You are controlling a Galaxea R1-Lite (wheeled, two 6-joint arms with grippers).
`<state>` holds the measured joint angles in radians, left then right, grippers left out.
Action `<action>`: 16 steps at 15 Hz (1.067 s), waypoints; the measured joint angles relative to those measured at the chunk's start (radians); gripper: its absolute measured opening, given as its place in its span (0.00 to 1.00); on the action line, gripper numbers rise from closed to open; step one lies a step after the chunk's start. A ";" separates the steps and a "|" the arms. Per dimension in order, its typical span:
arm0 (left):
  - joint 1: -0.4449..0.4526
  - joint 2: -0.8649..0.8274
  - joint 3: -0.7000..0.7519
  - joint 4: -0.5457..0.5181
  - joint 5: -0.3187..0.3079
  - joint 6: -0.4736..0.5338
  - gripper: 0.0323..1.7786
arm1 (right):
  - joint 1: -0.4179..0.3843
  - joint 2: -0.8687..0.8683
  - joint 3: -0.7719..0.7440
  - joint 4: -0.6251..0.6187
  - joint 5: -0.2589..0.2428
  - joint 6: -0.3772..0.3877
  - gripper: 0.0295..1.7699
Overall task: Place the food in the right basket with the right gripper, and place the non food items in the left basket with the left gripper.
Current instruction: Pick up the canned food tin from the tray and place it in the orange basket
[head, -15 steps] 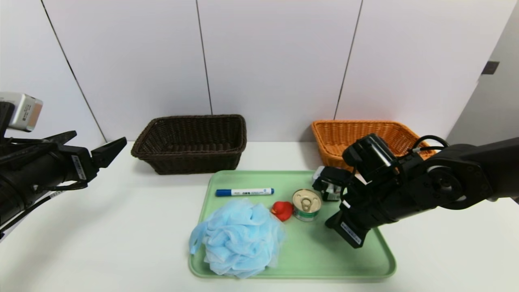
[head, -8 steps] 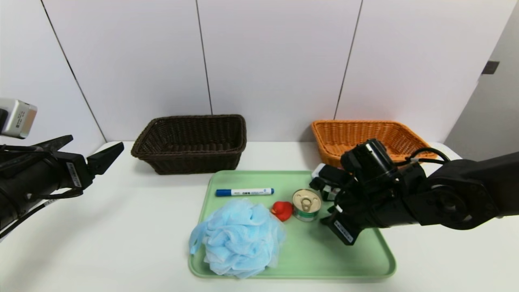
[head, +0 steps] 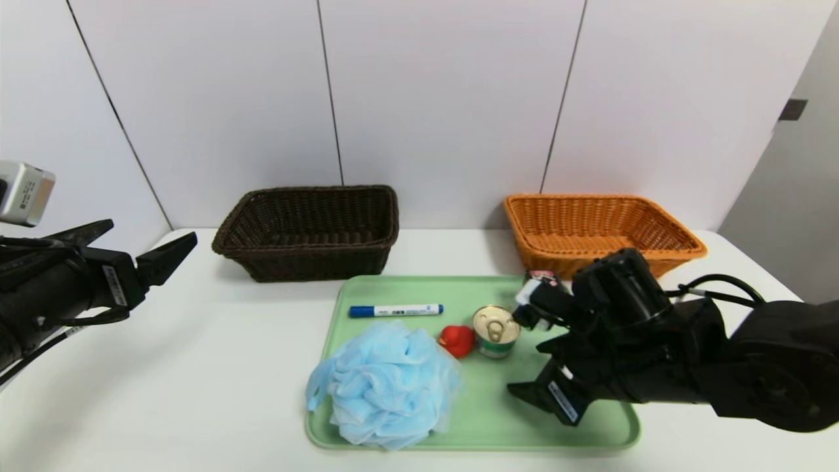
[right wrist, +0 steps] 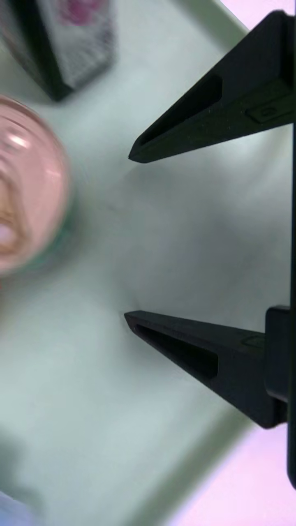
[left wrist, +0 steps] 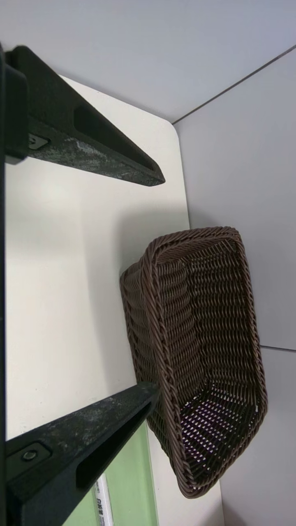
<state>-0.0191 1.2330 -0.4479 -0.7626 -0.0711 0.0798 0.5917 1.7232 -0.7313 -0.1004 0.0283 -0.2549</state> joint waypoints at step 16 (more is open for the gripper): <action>-0.001 -0.068 0.078 0.004 0.007 -0.001 0.95 | -0.004 0.228 0.281 -0.970 -0.123 0.093 0.90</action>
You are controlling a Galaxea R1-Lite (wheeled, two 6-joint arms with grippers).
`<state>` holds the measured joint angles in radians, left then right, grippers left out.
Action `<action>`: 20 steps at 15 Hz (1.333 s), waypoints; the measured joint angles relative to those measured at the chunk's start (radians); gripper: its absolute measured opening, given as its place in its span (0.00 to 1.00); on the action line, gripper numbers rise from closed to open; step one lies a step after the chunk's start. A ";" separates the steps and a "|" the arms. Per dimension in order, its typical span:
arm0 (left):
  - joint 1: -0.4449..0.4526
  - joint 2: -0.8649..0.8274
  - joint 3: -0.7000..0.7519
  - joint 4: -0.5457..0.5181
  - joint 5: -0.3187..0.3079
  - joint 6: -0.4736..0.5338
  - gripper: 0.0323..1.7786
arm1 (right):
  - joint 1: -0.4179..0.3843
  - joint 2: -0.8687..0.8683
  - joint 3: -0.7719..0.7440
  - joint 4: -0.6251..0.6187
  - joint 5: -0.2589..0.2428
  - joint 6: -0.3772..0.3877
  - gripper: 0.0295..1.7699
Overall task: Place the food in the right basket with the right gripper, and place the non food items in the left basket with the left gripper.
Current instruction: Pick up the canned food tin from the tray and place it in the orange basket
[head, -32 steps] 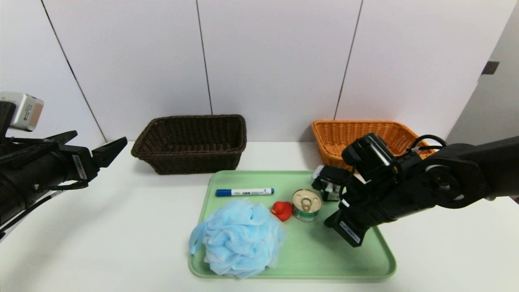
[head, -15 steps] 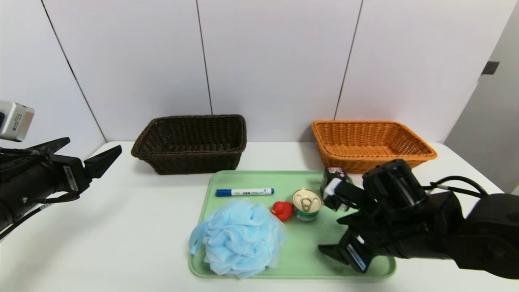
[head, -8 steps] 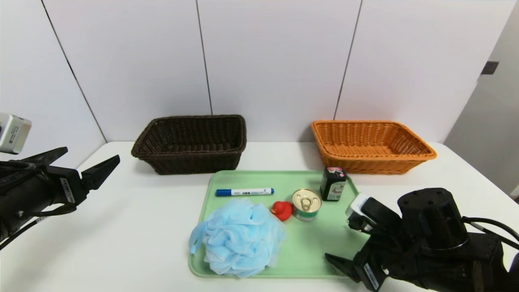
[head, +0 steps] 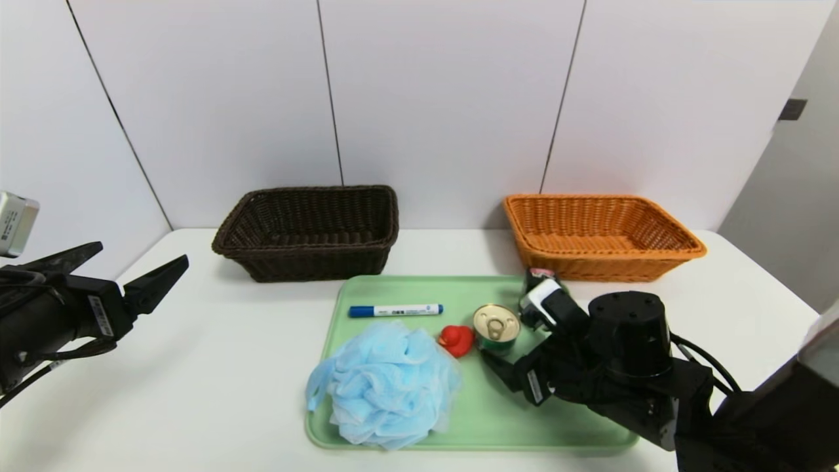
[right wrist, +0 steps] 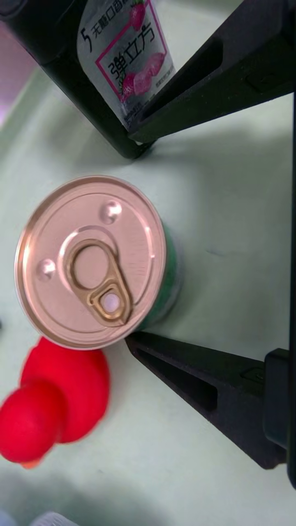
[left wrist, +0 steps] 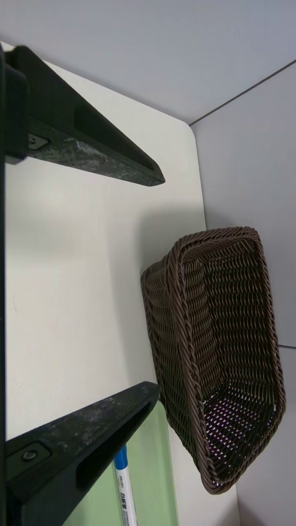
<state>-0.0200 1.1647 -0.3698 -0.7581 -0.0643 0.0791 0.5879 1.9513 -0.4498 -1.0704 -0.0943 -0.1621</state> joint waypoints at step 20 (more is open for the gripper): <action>0.000 -0.001 0.000 0.001 -0.003 0.000 0.95 | -0.007 0.293 0.051 -0.465 -0.077 0.003 0.56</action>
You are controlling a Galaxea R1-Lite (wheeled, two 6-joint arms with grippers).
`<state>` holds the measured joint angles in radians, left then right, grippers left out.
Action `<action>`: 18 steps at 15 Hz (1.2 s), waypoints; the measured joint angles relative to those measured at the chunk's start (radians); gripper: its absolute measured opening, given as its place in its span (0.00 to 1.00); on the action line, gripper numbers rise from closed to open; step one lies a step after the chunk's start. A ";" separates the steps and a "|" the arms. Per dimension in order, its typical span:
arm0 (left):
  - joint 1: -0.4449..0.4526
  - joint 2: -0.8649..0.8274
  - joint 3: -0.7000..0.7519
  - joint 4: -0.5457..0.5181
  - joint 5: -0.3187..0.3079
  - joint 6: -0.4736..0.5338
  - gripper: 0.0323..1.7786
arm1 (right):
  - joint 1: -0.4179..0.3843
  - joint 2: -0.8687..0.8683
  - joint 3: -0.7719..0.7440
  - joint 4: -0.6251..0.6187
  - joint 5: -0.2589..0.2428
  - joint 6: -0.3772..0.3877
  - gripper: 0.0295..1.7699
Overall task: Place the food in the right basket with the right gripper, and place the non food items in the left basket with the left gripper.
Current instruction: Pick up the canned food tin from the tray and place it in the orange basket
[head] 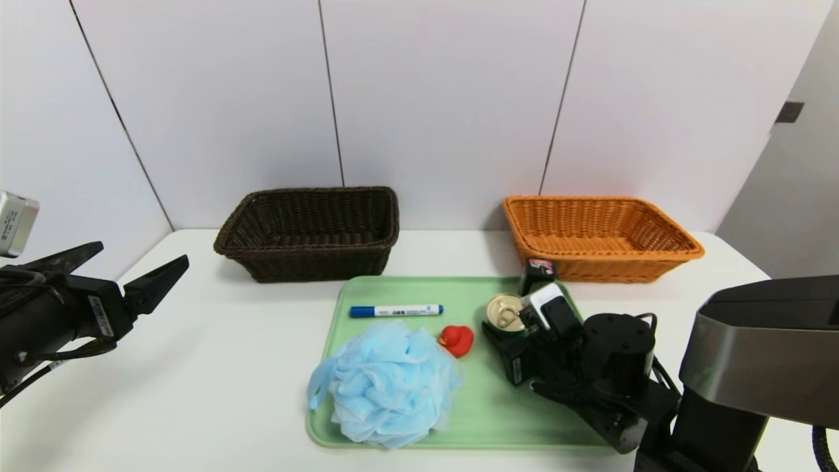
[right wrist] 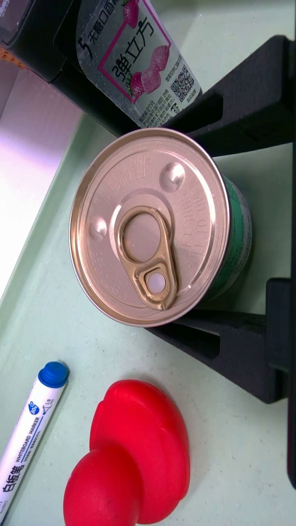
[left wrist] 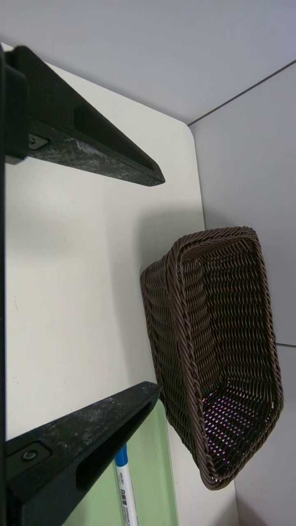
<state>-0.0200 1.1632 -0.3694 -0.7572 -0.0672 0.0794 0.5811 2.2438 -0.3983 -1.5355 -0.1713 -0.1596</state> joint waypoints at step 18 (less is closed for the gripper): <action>-0.001 -0.002 0.020 0.000 -0.004 0.035 0.95 | 0.132 -0.391 0.020 0.146 0.000 -0.041 0.55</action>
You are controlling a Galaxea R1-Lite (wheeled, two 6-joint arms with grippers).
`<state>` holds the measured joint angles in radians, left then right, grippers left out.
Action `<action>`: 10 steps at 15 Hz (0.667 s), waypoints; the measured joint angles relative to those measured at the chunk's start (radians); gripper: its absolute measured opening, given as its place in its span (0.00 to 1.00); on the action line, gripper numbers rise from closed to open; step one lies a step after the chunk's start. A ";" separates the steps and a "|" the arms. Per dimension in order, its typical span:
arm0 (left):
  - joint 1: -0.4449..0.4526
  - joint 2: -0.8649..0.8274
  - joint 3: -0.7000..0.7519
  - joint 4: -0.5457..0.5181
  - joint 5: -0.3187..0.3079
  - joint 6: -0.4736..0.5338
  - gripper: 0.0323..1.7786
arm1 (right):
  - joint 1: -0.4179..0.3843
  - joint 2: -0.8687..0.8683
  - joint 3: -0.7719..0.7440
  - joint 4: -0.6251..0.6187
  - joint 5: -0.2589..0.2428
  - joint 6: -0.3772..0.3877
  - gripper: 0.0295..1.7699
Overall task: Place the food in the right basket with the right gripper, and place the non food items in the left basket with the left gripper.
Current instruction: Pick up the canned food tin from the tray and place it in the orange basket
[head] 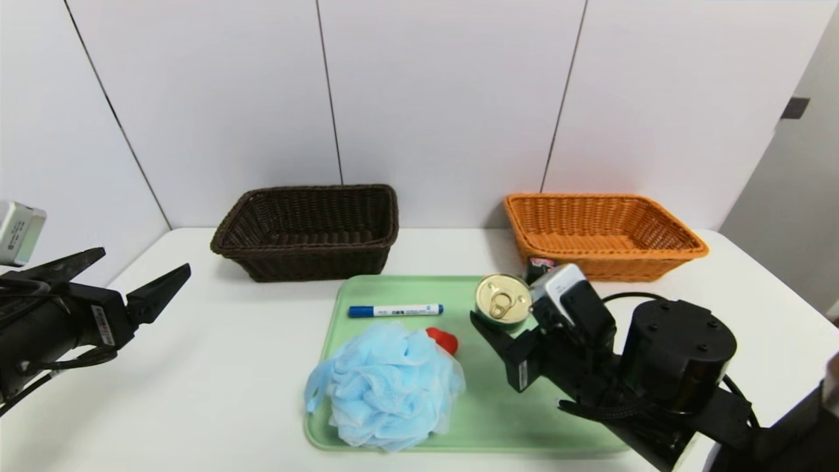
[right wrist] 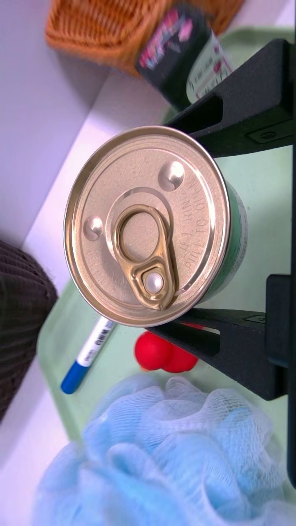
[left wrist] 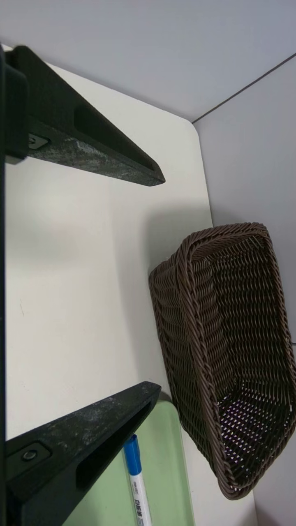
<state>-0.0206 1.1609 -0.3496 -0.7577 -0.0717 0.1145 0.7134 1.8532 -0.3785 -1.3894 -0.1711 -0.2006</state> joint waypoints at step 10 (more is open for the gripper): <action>0.000 -0.023 0.007 0.001 0.000 0.004 0.95 | -0.275 -0.353 -0.316 0.729 0.019 -0.054 0.55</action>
<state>-0.0206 1.1377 -0.3426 -0.7566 -0.0717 0.1187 0.4383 1.5004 -0.6945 -0.6609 -0.1519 -0.2549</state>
